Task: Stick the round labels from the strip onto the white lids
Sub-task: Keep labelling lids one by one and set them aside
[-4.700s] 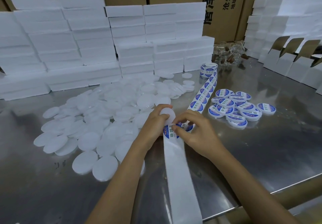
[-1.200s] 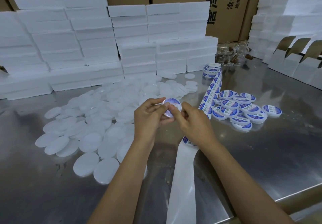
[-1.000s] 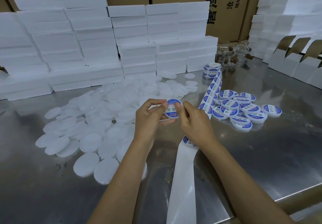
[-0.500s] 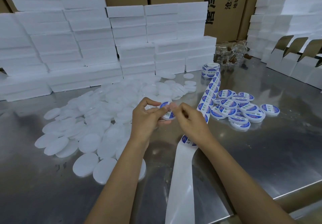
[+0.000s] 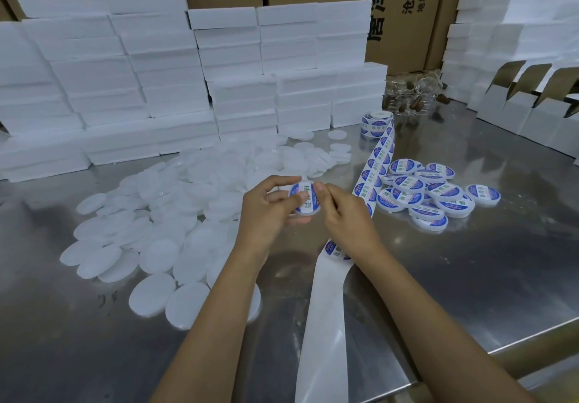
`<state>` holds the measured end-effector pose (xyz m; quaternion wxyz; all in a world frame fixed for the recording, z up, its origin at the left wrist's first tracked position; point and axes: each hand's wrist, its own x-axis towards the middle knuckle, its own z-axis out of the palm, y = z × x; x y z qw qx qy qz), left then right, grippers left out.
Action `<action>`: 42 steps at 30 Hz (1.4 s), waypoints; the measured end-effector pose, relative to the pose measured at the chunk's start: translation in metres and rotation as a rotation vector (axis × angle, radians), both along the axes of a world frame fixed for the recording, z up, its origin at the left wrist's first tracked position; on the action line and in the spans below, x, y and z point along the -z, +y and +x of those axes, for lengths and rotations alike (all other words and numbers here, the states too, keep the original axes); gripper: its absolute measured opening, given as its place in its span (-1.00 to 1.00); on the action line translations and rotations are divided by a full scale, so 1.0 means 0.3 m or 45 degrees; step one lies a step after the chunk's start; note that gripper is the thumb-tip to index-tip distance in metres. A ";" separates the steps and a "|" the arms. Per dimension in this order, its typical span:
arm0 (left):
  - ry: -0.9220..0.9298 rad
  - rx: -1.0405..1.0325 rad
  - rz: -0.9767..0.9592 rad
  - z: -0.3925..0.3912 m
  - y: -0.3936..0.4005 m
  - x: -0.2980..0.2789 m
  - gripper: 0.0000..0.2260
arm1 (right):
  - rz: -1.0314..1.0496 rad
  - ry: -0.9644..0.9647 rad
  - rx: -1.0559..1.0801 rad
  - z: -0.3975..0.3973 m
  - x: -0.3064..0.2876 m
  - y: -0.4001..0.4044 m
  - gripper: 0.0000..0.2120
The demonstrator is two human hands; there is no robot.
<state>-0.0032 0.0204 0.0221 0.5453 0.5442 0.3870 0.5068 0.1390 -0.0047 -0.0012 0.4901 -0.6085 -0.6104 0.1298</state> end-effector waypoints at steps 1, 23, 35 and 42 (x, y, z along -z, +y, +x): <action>-0.014 -0.030 -0.005 0.000 -0.001 -0.001 -0.80 | -0.005 0.033 -0.021 -0.002 -0.002 0.001 -0.58; -0.034 -0.144 -0.133 0.018 -0.015 -0.007 -0.71 | -0.167 1.532 0.467 0.275 -0.041 0.028 -0.68; -0.321 -0.588 -0.123 -0.055 0.036 -0.008 -0.74 | -0.192 1.167 0.490 0.257 -0.033 0.026 -0.78; -0.332 -0.633 -0.150 -0.074 0.055 -0.004 -0.73 | -0.082 -0.091 0.041 0.068 -0.004 0.056 -0.87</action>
